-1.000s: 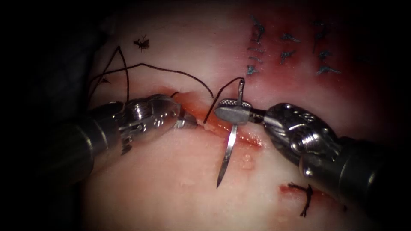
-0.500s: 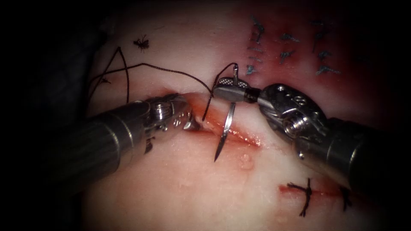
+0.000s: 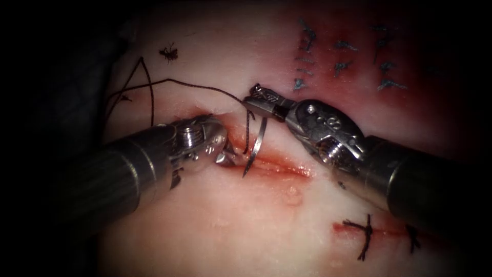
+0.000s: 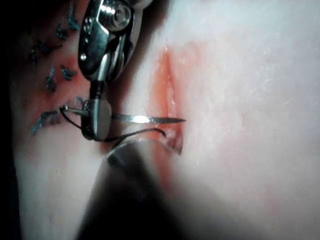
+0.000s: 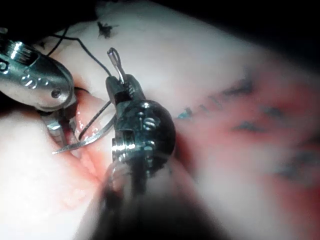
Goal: Wound Closure
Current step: Use the right grasper to insert the needle through the bottom of the cut.
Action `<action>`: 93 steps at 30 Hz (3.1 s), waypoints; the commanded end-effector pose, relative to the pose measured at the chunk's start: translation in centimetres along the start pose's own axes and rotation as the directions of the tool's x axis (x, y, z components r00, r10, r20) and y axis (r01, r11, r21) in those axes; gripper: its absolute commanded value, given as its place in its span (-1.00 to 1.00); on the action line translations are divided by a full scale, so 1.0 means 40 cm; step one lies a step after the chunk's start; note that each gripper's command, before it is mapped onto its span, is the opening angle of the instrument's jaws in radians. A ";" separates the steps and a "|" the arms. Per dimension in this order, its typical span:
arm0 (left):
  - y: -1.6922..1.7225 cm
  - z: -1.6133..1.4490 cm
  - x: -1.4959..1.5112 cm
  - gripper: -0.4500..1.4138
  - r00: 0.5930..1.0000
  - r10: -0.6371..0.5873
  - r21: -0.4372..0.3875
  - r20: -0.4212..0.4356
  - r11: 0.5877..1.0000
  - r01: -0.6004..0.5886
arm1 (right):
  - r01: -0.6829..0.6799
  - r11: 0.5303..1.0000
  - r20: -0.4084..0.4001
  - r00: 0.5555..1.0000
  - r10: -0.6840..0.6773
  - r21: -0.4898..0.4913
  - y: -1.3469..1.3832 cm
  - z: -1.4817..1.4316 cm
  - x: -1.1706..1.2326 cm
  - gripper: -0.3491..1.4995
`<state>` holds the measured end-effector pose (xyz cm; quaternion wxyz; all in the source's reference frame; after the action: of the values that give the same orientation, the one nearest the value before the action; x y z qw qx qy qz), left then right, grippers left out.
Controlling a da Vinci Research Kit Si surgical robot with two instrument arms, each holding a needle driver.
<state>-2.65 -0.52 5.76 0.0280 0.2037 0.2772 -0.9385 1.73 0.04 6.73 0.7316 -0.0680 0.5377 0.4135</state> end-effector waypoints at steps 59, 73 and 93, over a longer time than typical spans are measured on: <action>0.0245 -0.0089 0.0030 -0.27 0.981 -0.107 0.226 -0.160 0.964 0.141 | 0.216 0.976 -0.035 0.976 -0.217 -0.015 -0.0042 0.0042 -0.0082 -1.00; 0.0261 -0.0045 -0.0008 -0.34 0.971 -0.109 0.243 -0.214 0.957 0.161 | 0.107 0.991 0.008 0.994 -0.108 0.085 -0.0048 0.0055 -0.0084 -1.00; 0.0194 0.0011 -0.0055 -0.37 0.956 -0.122 0.256 -0.267 0.947 0.193 | -0.004 0.993 0.047 0.999 -0.002 0.117 -0.0037 0.0055 -0.0080 -1.00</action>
<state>-2.28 -1.26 5.44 -0.1121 0.2979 0.1593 -0.9345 1.90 -0.13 6.99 0.7454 -0.0112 0.5432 0.3862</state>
